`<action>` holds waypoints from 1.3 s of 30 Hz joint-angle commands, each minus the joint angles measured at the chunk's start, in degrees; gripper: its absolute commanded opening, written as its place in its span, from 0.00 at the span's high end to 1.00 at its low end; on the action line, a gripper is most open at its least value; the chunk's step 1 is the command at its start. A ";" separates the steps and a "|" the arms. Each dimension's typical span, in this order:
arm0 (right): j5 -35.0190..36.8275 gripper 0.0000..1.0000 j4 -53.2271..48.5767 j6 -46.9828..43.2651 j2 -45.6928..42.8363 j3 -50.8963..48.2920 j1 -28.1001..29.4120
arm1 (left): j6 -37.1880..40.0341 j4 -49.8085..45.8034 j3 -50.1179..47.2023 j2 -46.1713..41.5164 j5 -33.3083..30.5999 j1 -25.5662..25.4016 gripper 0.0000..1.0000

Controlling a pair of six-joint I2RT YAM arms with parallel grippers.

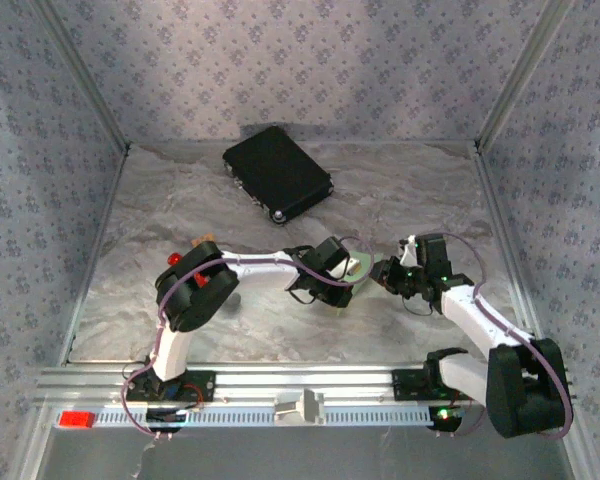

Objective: Fold a paper plane with a square sheet of paper (pick it up from the middle)
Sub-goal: Fold the wing for the fifth time at the center of the table.

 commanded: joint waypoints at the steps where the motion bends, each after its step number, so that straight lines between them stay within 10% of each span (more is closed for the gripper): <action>1: -5.29 0.86 6.21 -0.12 2.41 -0.77 1.31 | -3.13 2.72 -3.32 1.93 3.53 0.65 1.00; 39: -11.88 0.91 14.14 -3.85 19.55 4.66 1.43 | -21.92 27.67 -19.18 -0.73 7.73 4.03 1.00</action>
